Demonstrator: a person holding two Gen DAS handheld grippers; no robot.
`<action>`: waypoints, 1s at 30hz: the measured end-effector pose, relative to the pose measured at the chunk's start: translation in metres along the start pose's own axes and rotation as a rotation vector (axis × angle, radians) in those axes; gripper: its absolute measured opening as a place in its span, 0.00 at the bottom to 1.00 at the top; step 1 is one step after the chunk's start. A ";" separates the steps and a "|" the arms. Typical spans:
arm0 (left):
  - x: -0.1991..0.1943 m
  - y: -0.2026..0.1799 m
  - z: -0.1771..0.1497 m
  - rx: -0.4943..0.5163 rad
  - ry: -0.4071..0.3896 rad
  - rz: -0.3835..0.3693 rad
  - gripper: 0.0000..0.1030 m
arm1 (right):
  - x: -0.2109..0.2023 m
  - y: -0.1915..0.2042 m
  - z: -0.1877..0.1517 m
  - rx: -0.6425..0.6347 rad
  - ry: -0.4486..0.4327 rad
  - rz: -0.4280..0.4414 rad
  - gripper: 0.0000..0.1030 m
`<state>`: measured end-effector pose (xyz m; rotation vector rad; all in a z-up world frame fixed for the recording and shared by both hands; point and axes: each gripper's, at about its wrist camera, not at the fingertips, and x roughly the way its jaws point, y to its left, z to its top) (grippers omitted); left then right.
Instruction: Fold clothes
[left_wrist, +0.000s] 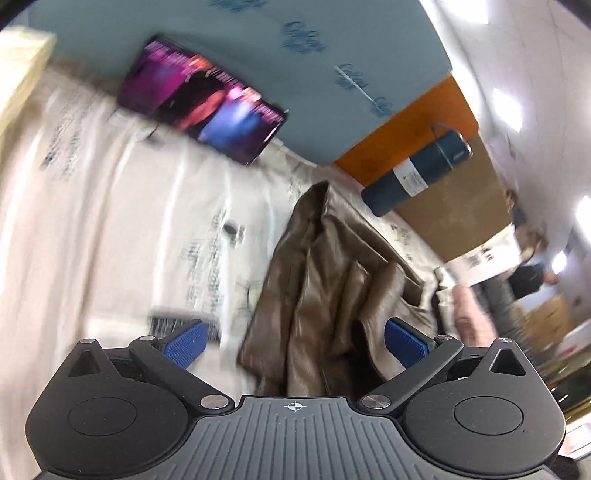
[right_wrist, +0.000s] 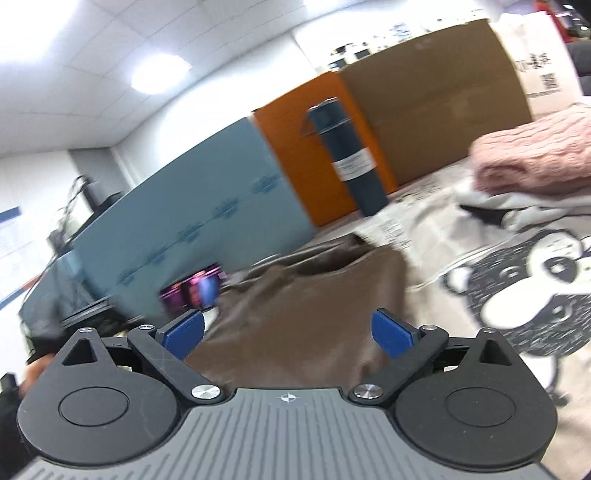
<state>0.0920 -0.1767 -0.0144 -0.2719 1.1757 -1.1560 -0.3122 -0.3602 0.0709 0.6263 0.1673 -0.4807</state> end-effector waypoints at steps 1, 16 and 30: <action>-0.006 0.001 -0.008 -0.016 0.012 -0.016 1.00 | 0.003 -0.005 0.003 0.009 0.003 -0.015 0.95; 0.031 -0.021 -0.048 -0.080 0.073 -0.116 1.00 | 0.058 -0.048 0.015 0.206 0.120 -0.031 0.95; 0.036 -0.007 -0.042 -0.126 -0.208 -0.107 0.60 | 0.095 -0.064 0.014 0.297 0.185 0.018 0.48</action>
